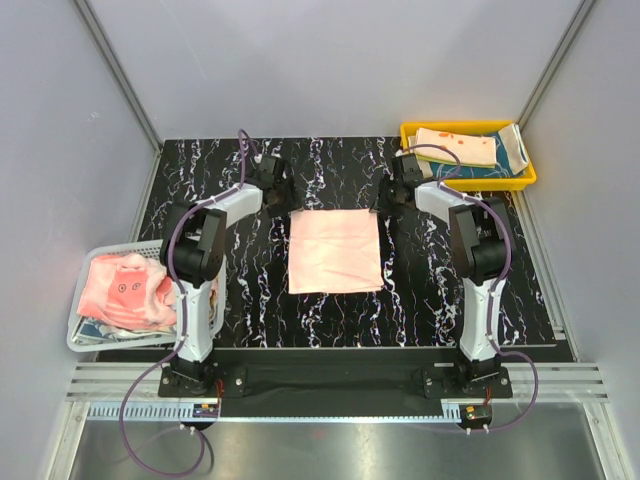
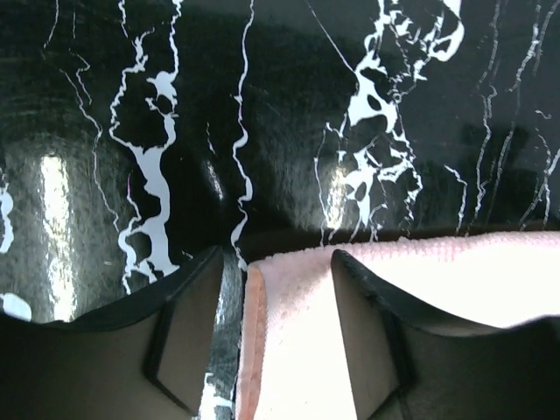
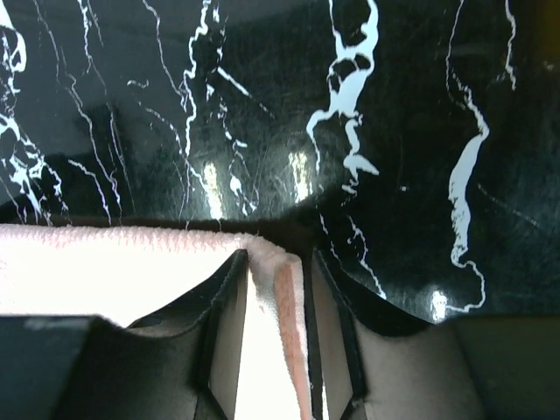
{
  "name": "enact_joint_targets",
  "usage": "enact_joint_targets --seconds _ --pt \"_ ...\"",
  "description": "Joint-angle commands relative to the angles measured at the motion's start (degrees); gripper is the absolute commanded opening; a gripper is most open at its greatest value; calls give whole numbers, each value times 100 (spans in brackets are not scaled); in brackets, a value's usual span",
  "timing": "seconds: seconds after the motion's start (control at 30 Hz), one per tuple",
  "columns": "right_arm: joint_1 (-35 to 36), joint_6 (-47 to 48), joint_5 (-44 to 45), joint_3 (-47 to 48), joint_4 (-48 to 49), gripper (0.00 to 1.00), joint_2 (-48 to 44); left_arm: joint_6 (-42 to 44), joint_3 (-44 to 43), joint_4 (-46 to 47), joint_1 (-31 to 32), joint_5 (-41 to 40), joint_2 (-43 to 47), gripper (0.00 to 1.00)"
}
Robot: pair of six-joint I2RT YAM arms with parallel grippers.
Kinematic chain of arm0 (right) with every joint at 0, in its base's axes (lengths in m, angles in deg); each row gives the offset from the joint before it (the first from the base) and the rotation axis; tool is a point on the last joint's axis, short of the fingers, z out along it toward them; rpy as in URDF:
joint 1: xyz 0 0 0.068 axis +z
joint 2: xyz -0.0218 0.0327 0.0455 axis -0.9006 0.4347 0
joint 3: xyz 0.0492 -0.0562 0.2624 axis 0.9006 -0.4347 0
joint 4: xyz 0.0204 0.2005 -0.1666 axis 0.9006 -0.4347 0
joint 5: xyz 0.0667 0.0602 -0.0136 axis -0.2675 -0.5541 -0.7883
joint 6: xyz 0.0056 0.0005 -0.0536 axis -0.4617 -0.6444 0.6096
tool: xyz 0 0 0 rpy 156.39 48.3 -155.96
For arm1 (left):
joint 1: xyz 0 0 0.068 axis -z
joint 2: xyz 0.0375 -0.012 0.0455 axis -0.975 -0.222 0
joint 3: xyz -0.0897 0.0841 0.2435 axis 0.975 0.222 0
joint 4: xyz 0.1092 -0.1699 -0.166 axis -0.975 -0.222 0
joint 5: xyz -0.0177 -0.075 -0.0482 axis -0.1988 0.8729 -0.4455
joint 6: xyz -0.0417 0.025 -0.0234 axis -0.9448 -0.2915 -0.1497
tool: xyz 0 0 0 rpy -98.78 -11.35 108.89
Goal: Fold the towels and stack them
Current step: Fold the towel
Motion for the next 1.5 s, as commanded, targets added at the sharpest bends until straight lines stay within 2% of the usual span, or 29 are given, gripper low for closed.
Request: enact_joint_targets --seconds 0.0,0.3,0.33,0.4,0.47,0.6,0.7,0.87,1.0,1.23,1.47 --pt "-48 167 177 361 -140 41 192 37 -377 -277 -39 -168 -223 55" --pt "-56 167 45 319 -45 37 263 1 -211 -147 -40 -99 -285 49" --pt "-48 158 19 301 -35 35 254 1 -202 -129 -48 -99 -302 49" --pt "-48 158 10 309 -35 33 298 -7 -211 -129 -48 -81 -354 43" --pt "-57 158 -7 309 -44 32 290 -16 -211 -137 -48 -28 -355 42" --pt "-48 220 45 257 0 41 158 10 17 134 -57 42 -101 61" --pt "-65 237 54 151 105 44 -26 -16 193 380 -162 234 66 63" --pt "-109 272 2 -51 228 43 -360 10 790 1030 -321 604 603 65" --pt "-109 290 -78 -332 430 44 -598 89 1089 1198 -330 850 840 66" --pt "-74 439 -175 -351 378 43 -564 177 1248 997 -303 816 744 61" --pt "40 677 45 203 -167 41 -142 335 818 233 -66 122 410 53"
